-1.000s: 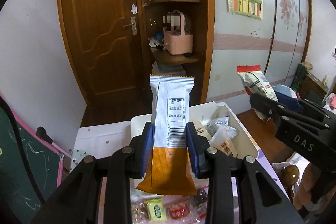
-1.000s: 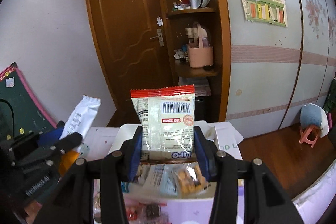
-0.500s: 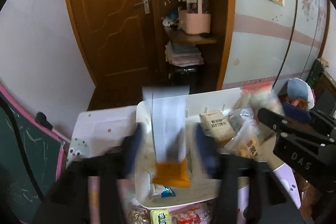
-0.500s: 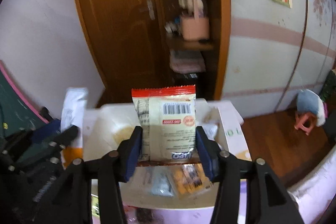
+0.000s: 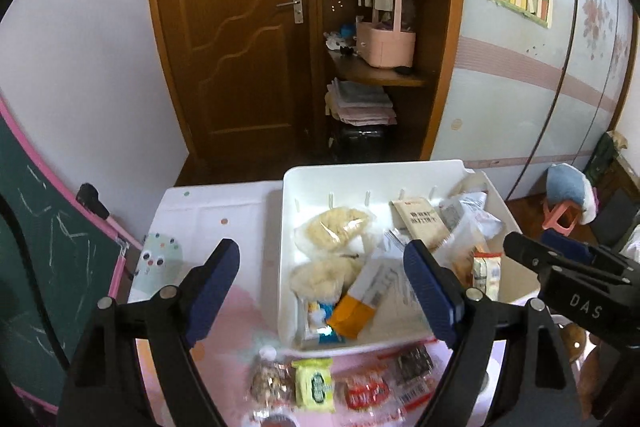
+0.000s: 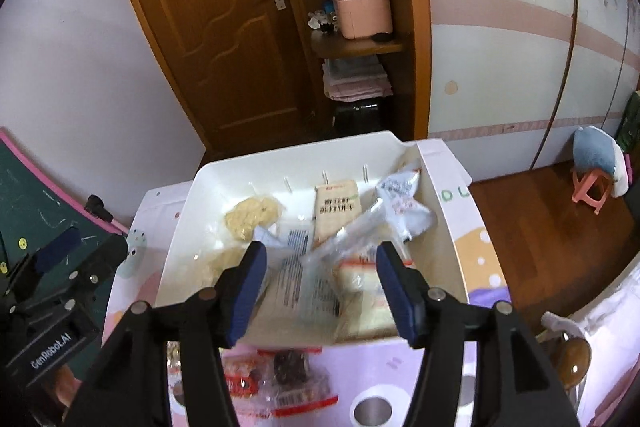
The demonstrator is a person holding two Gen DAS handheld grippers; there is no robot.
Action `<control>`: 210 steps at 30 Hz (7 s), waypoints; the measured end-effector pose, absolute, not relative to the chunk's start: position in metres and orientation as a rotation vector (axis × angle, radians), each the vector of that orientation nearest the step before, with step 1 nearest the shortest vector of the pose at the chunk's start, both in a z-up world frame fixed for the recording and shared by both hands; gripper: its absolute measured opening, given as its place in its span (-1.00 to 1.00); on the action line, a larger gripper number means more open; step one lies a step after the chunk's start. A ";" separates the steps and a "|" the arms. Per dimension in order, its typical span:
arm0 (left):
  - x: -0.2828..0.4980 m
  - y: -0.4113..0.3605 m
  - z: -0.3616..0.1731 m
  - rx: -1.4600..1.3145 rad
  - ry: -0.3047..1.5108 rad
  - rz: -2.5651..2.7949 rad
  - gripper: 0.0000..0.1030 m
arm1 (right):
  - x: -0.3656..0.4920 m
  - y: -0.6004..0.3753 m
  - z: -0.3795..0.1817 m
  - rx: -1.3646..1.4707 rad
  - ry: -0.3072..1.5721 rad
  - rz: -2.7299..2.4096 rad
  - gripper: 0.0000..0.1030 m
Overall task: Organize snacks
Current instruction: 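Withdraw both tools from the basket toward the remaining snacks, then grasp the clear nut bag with the left tool while the right tool grasps the red-labelled bread bag, then carry both bags over the white basket and open both tools to drop them, then withdraw both tools and reach toward the green pack and brown chocolate bar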
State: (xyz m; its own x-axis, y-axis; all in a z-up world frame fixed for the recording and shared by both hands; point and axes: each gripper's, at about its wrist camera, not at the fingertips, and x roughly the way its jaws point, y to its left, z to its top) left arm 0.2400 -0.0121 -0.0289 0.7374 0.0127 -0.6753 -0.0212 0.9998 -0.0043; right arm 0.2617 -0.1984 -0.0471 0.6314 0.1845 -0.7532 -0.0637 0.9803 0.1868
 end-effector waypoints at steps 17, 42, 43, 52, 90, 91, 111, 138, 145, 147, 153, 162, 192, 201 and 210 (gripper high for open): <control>0.105 0.017 -0.004 -0.069 0.691 -0.024 0.62 | 0.132 -0.185 -0.009 0.064 0.756 0.153 0.12; 0.030 0.044 -0.073 -0.067 0.777 0.028 0.62 | 0.051 -0.185 -0.054 0.036 0.764 0.202 0.29; 0.033 0.048 -0.079 -0.083 0.791 0.030 0.62 | 0.053 -0.185 -0.058 0.032 0.773 0.201 0.29; 0.065 0.067 -0.115 -0.096 0.867 0.055 0.62 | 0.079 -0.184 -0.093 0.083 0.864 0.224 0.29; 0.223 0.080 -0.223 -0.165 1.116 -0.018 0.33 | 0.194 -0.055 -0.210 -0.265 0.956 0.349 0.14; 0.223 0.079 -0.224 -0.161 1.118 -0.016 0.33 | 0.194 -0.055 -0.210 -0.263 0.957 0.357 0.12; 0.151 0.091 -0.165 -0.169 0.965 0.021 -0.17 | 0.158 -0.082 -0.154 -0.095 0.923 0.466 -0.05; 0.158 -0.011 0.031 -0.009 0.673 -0.155 -0.16 | 0.144 -0.197 0.029 0.022 0.483 0.241 -0.05; 0.205 -0.031 0.065 0.040 0.614 -0.136 -0.16 | 0.184 -0.207 0.061 0.019 0.448 0.217 -0.05; 0.219 -0.035 0.066 0.047 0.610 -0.130 -0.16 | 0.193 -0.206 0.062 0.017 0.447 0.208 -0.04; 0.253 -0.047 0.042 0.067 0.668 -0.127 -0.16 | 0.220 -0.204 0.054 0.037 0.467 0.205 -0.04; 0.290 -0.052 0.008 0.064 0.744 -0.130 -0.16 | 0.250 -0.200 0.038 0.030 0.526 0.192 -0.04; 0.295 -0.015 0.011 0.043 0.747 -0.045 0.66 | 0.290 -0.197 0.022 0.062 0.688 0.232 0.23; 0.252 -0.016 0.054 0.079 0.690 -0.028 0.66 | 0.241 -0.191 0.065 0.010 0.617 0.247 0.23; 0.204 -0.016 0.104 0.096 0.629 -0.015 0.67 | 0.189 -0.185 0.112 -0.056 0.511 0.238 0.34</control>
State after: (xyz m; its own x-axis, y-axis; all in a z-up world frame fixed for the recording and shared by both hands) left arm 0.2045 -0.0157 0.1040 0.8086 0.0153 -0.5881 0.0434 0.9954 0.0855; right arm 0.1894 -0.1846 0.1121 0.8451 0.2120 -0.4908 -0.2398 0.9708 0.0064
